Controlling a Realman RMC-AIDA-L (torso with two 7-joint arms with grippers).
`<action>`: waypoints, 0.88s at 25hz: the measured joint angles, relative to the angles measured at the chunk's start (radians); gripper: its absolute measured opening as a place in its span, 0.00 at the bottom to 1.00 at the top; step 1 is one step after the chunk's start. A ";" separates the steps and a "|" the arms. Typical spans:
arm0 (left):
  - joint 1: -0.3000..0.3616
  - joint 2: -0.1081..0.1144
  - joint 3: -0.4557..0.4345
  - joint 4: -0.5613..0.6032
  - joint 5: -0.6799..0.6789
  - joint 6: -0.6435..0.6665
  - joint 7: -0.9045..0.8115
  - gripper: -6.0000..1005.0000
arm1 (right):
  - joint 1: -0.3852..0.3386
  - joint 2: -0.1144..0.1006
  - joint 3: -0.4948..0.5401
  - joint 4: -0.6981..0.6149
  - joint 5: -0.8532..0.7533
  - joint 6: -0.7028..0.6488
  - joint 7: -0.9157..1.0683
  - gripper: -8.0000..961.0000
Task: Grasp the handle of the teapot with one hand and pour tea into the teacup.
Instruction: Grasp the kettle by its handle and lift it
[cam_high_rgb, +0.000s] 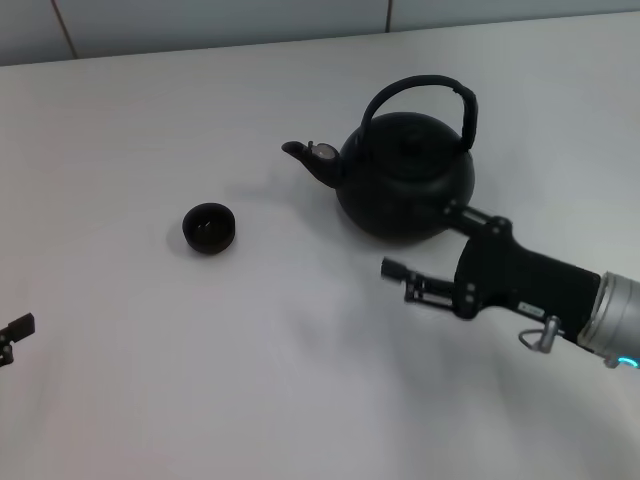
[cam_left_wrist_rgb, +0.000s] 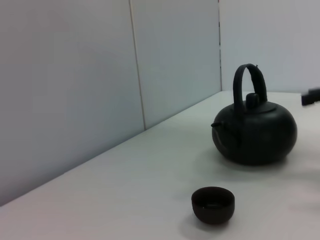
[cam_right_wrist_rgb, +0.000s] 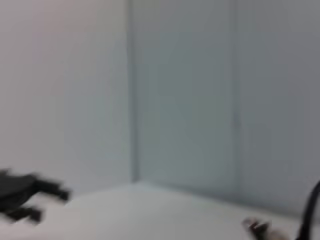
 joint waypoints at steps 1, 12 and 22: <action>0.000 0.000 -0.003 0.000 0.000 0.000 0.001 0.79 | -0.009 0.001 0.000 0.033 0.046 0.002 -0.050 0.86; -0.001 -0.008 -0.001 -0.002 0.003 -0.001 0.002 0.79 | -0.071 0.009 0.197 0.492 0.498 0.049 -0.631 0.86; -0.001 -0.018 -0.008 -0.001 0.014 -0.002 0.003 0.79 | -0.061 0.009 0.252 0.515 0.506 0.090 -0.678 0.86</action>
